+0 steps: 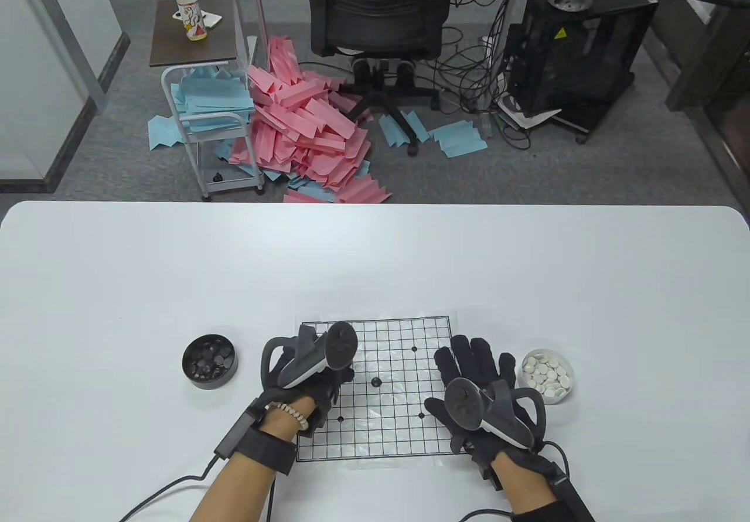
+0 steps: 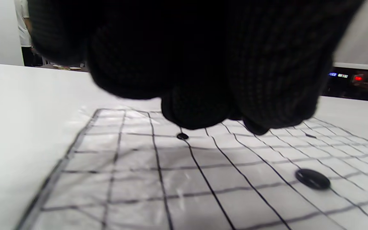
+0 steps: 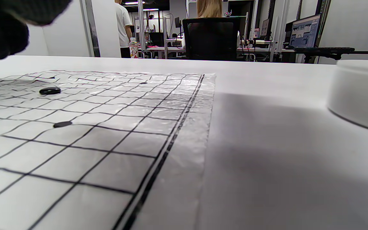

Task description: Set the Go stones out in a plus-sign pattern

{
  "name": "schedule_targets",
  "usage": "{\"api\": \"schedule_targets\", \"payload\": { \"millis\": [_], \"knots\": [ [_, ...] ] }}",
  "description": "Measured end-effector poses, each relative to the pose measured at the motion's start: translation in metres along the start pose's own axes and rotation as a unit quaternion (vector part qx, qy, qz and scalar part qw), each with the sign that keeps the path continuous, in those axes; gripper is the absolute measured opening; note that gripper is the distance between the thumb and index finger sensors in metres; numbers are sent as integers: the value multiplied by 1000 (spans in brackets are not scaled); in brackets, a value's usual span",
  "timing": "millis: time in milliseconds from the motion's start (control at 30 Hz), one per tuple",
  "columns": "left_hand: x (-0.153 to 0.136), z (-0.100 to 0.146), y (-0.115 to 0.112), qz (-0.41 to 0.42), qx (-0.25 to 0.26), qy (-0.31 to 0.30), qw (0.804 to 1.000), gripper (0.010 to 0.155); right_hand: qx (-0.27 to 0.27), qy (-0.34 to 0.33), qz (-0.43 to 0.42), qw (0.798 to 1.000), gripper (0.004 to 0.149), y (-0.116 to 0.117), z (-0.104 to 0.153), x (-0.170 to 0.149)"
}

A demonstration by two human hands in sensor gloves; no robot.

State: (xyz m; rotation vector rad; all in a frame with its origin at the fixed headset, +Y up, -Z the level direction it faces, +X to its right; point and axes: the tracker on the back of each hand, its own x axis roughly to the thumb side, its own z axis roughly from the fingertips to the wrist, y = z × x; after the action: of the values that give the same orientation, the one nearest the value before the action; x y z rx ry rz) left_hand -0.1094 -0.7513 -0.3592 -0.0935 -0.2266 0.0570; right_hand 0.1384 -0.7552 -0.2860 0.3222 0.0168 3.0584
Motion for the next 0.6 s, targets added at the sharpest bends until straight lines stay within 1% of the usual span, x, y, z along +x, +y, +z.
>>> {"api": "schedule_targets", "payload": {
  "millis": [67,233,400,500,600],
  "knots": [
    [9,-2,-7,-4,-4,-6,1000,39,-1,0,0,1000,83,0,0,0],
    [24,-5,-15,-12,-9,-9,1000,38,-3,1,-1,1000,83,0,0,0],
    [31,-7,-23,-29,-19,-11,999,37,-4,0,-2,1000,83,0,0,-1],
    [34,-6,-24,-33,-4,-6,999,37,-4,0,-2,1000,82,0,0,0],
    [35,-5,-24,-41,-3,-9,999,38,-3,1,-3,1000,83,0,0,-1]
  ]
}}
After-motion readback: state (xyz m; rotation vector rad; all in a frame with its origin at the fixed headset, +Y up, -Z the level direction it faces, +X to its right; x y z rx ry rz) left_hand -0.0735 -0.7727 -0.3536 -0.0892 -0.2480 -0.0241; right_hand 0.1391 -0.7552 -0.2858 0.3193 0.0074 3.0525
